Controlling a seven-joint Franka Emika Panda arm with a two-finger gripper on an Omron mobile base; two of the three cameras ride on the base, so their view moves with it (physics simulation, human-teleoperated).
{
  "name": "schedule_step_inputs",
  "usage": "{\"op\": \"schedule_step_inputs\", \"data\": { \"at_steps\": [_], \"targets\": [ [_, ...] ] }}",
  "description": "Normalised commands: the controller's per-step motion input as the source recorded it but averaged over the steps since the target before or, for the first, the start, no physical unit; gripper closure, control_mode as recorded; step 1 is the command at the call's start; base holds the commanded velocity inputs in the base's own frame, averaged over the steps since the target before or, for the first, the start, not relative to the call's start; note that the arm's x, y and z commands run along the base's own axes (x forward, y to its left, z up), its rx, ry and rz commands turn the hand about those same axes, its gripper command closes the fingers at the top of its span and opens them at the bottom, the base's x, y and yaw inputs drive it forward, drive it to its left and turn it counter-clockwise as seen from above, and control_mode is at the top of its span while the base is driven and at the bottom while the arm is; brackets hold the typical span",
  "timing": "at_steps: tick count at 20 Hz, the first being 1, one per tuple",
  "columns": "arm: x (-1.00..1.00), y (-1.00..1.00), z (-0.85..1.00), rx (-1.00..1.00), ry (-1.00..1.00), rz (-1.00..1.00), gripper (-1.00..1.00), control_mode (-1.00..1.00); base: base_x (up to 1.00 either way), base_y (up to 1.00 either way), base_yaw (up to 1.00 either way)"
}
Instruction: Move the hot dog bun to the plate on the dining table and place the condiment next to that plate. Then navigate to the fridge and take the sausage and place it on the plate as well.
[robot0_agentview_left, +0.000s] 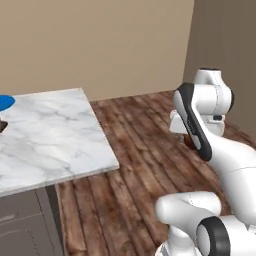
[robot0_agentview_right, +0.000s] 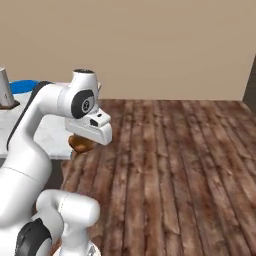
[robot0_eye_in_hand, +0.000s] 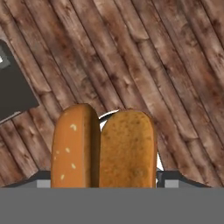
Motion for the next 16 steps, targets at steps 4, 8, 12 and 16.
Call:
{"op": "schedule_step_inputs", "data": {
  "at_steps": [4, 8, 12, 16],
  "targets": [
    [0.00, 0.00, 0.00, 0.00, 0.00, 0.00, 1.00, 1.00, 0.48, -1.00, 0.10],
    [0.00, 0.00, 0.00, 0.00, 0.00, 0.00, 1.00, 1.00, 0.78, -1.00, 0.21],
    [0.00, 0.00, 0.00, 0.00, 0.00, 0.00, 1.00, 1.00, 0.99, -1.00, 0.25],
    [0.00, 0.00, 0.00, 0.00, 0.00, 0.00, 1.00, 1.00, 1.00, -0.91, 0.29]
  ]
}}
